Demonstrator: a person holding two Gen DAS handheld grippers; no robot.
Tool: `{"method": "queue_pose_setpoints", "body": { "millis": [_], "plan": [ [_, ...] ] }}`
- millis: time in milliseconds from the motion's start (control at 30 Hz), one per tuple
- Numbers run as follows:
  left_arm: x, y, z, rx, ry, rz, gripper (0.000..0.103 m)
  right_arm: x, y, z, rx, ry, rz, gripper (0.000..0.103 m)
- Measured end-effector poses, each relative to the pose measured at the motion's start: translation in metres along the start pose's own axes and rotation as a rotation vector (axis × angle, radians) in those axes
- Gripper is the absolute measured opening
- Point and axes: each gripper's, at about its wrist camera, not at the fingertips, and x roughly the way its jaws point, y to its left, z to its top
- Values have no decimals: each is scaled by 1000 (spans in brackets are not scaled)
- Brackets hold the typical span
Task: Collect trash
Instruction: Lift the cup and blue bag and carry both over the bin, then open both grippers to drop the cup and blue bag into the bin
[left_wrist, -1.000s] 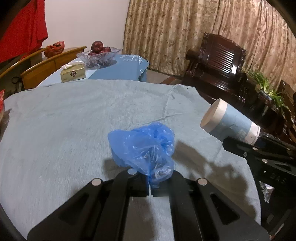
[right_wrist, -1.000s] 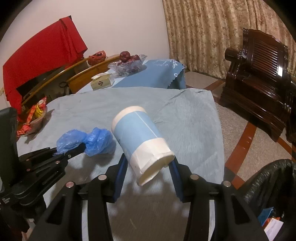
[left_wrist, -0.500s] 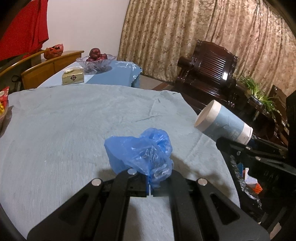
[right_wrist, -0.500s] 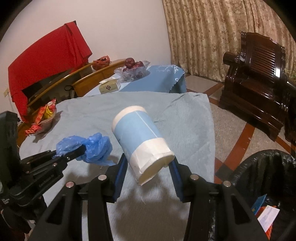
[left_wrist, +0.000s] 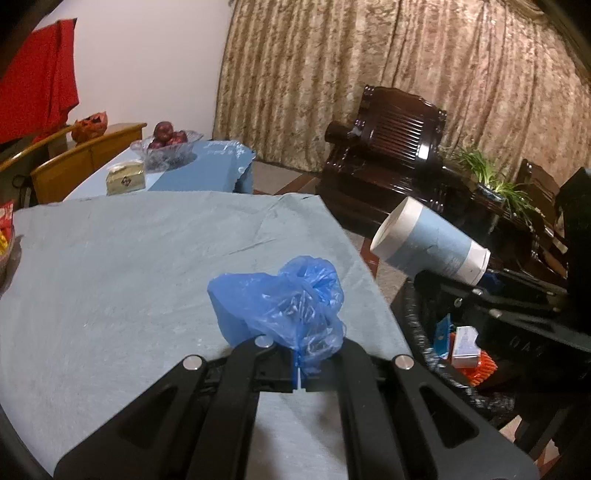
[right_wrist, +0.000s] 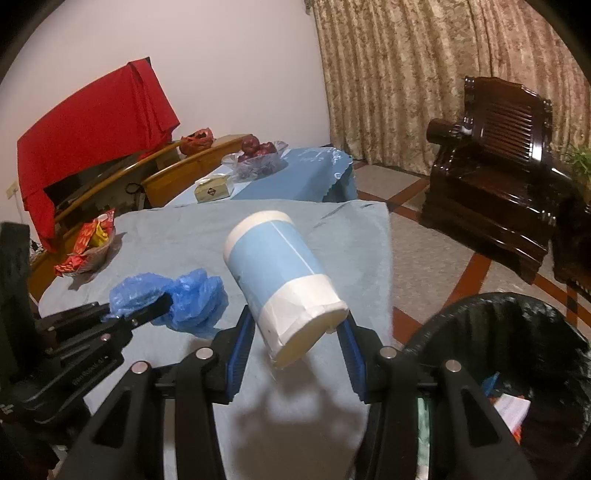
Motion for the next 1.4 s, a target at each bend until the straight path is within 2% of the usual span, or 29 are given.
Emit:
{"method": "queue_pose_setpoints", "body": {
  "millis": [667, 1100, 1400],
  "plan": [
    [-22, -109, -6, 118, -41, -154, 0, -86, -75, -35, 78, -48, -137, 45],
    [14, -179, -10, 214, -29, -276, 0, -110, -138, -55, 149, -44, -267, 45],
    [58, -223, -10, 247, 10, -327, 0, -103, -183, -69, 201, -6, -336, 45]
  ]
}}
